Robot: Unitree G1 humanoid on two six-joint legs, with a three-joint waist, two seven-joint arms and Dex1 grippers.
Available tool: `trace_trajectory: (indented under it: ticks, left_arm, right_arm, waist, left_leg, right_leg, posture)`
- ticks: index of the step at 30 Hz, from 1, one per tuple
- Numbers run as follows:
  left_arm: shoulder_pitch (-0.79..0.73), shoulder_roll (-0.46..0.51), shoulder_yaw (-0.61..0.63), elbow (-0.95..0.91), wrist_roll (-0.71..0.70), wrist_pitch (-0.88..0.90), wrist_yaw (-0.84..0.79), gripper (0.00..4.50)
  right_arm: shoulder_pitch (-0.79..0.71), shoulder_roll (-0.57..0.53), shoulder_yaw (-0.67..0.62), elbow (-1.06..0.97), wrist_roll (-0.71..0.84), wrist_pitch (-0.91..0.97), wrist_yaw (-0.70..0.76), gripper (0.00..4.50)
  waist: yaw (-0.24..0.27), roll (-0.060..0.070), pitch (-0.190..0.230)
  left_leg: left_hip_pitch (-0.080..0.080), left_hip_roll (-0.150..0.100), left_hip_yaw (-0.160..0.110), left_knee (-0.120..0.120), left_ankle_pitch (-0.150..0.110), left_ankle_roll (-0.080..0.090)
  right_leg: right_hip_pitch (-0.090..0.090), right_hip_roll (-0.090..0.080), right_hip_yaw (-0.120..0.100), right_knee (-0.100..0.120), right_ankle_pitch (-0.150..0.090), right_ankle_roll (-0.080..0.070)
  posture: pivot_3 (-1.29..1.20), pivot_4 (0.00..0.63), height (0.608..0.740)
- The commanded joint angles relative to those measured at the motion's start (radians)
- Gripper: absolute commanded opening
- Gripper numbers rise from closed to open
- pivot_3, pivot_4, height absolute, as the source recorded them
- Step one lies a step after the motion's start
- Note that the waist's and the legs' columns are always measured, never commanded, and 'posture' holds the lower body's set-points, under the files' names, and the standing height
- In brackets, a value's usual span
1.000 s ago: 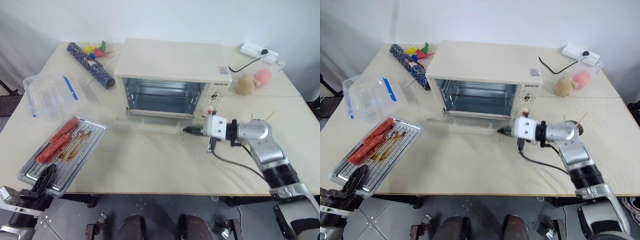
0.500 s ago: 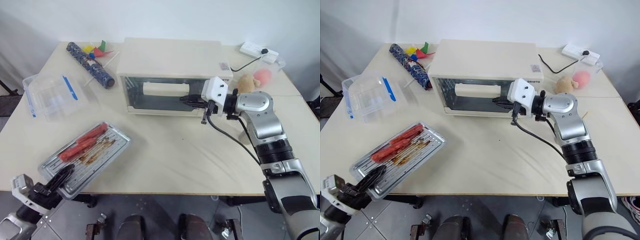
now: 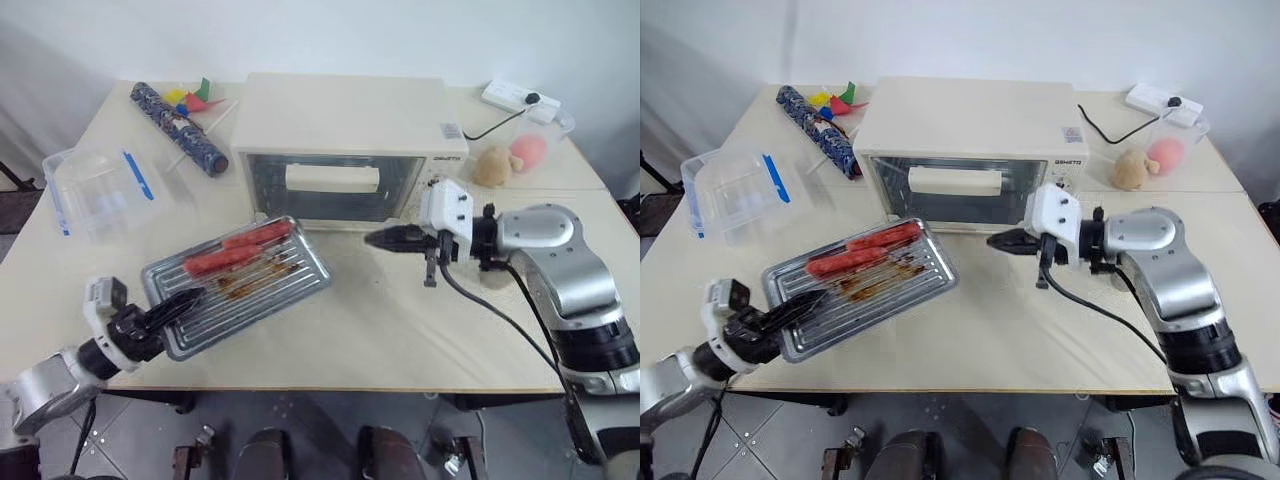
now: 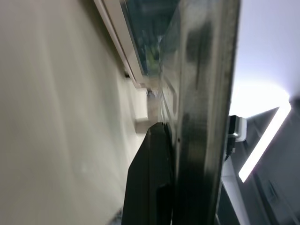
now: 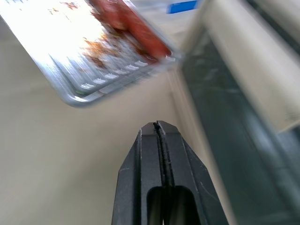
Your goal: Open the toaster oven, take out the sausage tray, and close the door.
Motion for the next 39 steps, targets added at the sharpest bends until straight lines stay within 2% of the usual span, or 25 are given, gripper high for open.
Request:
trace_trajectory:
  ticks: [1, 6, 10, 13, 14, 17, 23, 31, 34, 39]
  left_arm:
    - [-0.092, 0.023, -0.084, 0.057, -0.034, 0.026, -0.022, 0.00]
    - [-0.237, 0.042, -0.211, 0.158, -0.008, 0.066, -0.031, 0.00]
    - [-0.328, 0.034, -0.272, 0.243, 0.066, 0.108, -0.079, 0.00]
    - [-0.413, 0.001, -0.328, 0.284, 0.201, 0.135, -0.149, 0.00]
    - [-0.436, -0.013, -0.346, 0.290, 0.248, 0.138, -0.170, 0.00]
    - [-0.490, -0.049, -0.387, 0.308, 0.381, 0.141, -0.252, 0.00]
    - [-0.595, -0.127, -0.469, 0.387, 0.652, 0.061, -0.445, 0.00]
    - [-0.680, -0.169, -0.573, 0.512, 0.933, -0.008, -0.689, 0.00]
    - [-0.704, -0.183, -0.612, 0.544, 1.012, -0.011, -0.758, 0.64]
    - [-0.740, -0.200, -0.624, 0.602, 1.118, -0.021, -0.831, 2.12]
  right_arm:
    - [0.086, -0.033, -0.077, -0.085, 0.093, -0.033, 0.066, 0.58]
    - [0.217, -0.081, -0.129, -0.084, 0.146, -0.047, 0.133, 2.15]
    - [0.257, -0.087, -0.184, -0.048, 0.191, -0.064, 0.154, 3.41]
    - [0.310, -0.098, -0.244, 0.016, 0.233, -0.070, 0.198, 4.37]
    - [0.325, -0.100, -0.261, 0.034, 0.248, -0.066, 0.209, 4.48]
    - [0.358, -0.103, -0.298, 0.075, 0.291, -0.064, 0.251, 4.48]
    - [0.425, -0.167, -0.346, 0.165, 0.259, -0.106, 0.296, 4.48]
    - [0.470, -0.184, -0.384, 0.166, 0.246, -0.116, 0.265, 4.48]
    - [0.476, -0.182, -0.401, 0.146, 0.256, -0.104, 0.242, 4.50]
    - [0.483, -0.181, -0.406, 0.122, 0.261, -0.096, 0.219, 4.50]
  waist:
    - [0.000, 0.000, 0.000]
    - [0.007, -0.001, 0.000]
    - [0.008, -0.001, 0.000]
    - [0.009, -0.001, 0.001]
    - [0.012, -0.001, 0.001]
    - [0.017, -0.002, 0.001]
    - [0.028, -0.002, 0.001]
    - [0.034, -0.001, 0.000]
    - [0.036, 0.000, 0.000]
    - [0.038, 0.000, 0.000]
  left_leg:
    - [0.000, 0.000, 0.001, -0.001, 0.000, 0.000]
    - [0.000, 0.000, 0.010, 0.000, 0.000, 0.000]
    - [0.000, 0.000, 0.011, 0.000, 0.000, 0.001]
    - [0.001, 0.000, 0.011, 0.000, 0.000, 0.001]
    - [0.001, 0.001, 0.012, 0.000, 0.000, 0.001]
    - [0.001, 0.000, 0.013, 0.001, 0.000, 0.001]
    - [0.000, 0.001, 0.014, 0.002, 0.000, 0.001]
    - [0.001, 0.000, 0.015, 0.005, 0.001, 0.002]
    - [0.001, 0.000, 0.014, 0.006, 0.001, 0.002]
    - [0.001, 0.000, 0.014, 0.006, 0.001, 0.002]
  right_leg:
    - [-0.001, 0.000, 0.002, 0.000, 0.000, 0.000]
    - [-0.001, 0.001, 0.005, -0.001, 0.000, 0.000]
    - [-0.001, 0.002, 0.007, -0.002, 0.000, 0.001]
    - [-0.001, 0.003, 0.007, -0.001, 0.000, 0.001]
    - [0.000, 0.004, 0.007, -0.002, 0.000, 0.001]
    - [0.000, 0.004, 0.008, -0.003, 0.001, 0.001]
    - [0.000, 0.004, 0.009, -0.004, 0.000, 0.001]
    - [0.001, 0.004, 0.010, -0.003, 0.000, 0.001]
    - [0.002, 0.004, 0.010, -0.003, 0.000, 0.001]
    - [0.002, 0.004, 0.010, -0.003, 0.000, 0.001]
  posture:
    - [0.00, 0.150, 0.740]
    - [0.00, 0.150, 0.740]
    - [0.00, 0.150, 0.740]
    - [0.00, 0.150, 0.740]
    - [0.00, 0.150, 0.740]
    - [0.00, 0.150, 0.740]
    - [0.00, 0.150, 0.740]
    - [0.00, 0.150, 0.740]
    - [0.00, 0.150, 0.740]
    - [0.00, 0.150, 0.740]
